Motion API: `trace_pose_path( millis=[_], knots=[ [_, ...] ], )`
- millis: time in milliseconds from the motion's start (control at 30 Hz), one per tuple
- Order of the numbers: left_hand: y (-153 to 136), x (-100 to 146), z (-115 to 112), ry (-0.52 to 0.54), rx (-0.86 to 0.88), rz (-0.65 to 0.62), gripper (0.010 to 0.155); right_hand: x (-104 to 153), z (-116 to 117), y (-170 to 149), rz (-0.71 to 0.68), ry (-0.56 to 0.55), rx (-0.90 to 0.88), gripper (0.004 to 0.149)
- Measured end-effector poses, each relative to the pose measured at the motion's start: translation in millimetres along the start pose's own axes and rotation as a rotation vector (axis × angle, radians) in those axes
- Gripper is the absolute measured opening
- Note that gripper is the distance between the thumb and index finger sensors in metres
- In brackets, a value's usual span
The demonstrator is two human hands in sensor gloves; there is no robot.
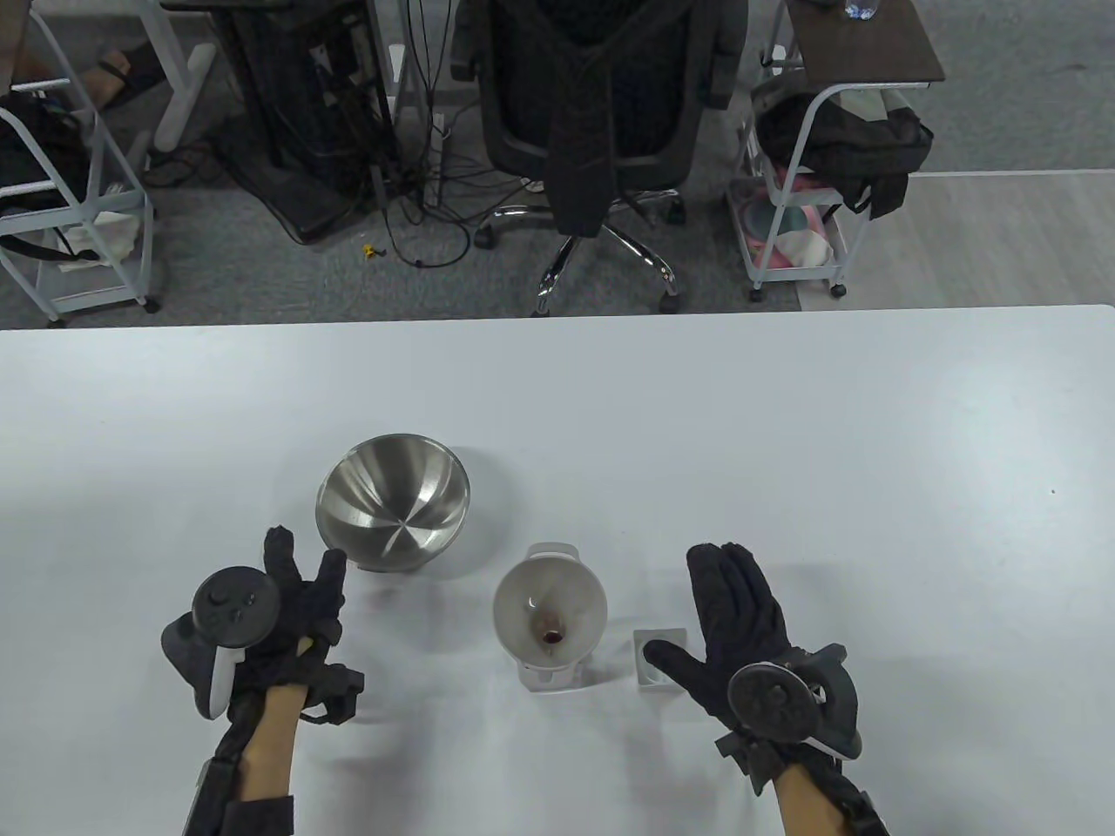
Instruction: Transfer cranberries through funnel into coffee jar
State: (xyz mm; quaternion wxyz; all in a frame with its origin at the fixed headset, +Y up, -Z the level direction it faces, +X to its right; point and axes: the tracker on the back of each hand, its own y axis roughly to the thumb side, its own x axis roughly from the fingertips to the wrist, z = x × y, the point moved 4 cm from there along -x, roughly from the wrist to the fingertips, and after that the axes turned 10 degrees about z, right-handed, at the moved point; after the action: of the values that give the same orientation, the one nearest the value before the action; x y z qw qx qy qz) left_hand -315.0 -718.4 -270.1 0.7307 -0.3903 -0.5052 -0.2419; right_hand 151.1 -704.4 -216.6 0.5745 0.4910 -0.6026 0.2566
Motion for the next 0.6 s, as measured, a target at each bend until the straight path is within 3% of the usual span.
trace_pose_path(
  millis=[167, 300, 400, 600],
  knots=[
    [50.1, 29.7, 12.6, 0.01, 0.017, -0.224, 0.075, 0.2, 0.4, 0.2, 0.0, 0.001, -0.001, 0.1],
    [92.4, 63.0, 15.2, 0.058, -0.001, -0.484, 0.072, 0.4, 0.0, -0.2, 0.003, -0.002, -0.002, 0.1],
    [115.5, 83.0, 7.5, -0.053, 0.015, -0.679, 0.069, 0.5, -0.2, -0.5, 0.003, -0.003, -0.003, 0.1],
    [136.3, 102.2, -8.6, -0.245, -0.044, -0.826, 0.065, 0.3, -0.3, -0.8, 0.004, -0.002, -0.002, 0.1]
  ],
)
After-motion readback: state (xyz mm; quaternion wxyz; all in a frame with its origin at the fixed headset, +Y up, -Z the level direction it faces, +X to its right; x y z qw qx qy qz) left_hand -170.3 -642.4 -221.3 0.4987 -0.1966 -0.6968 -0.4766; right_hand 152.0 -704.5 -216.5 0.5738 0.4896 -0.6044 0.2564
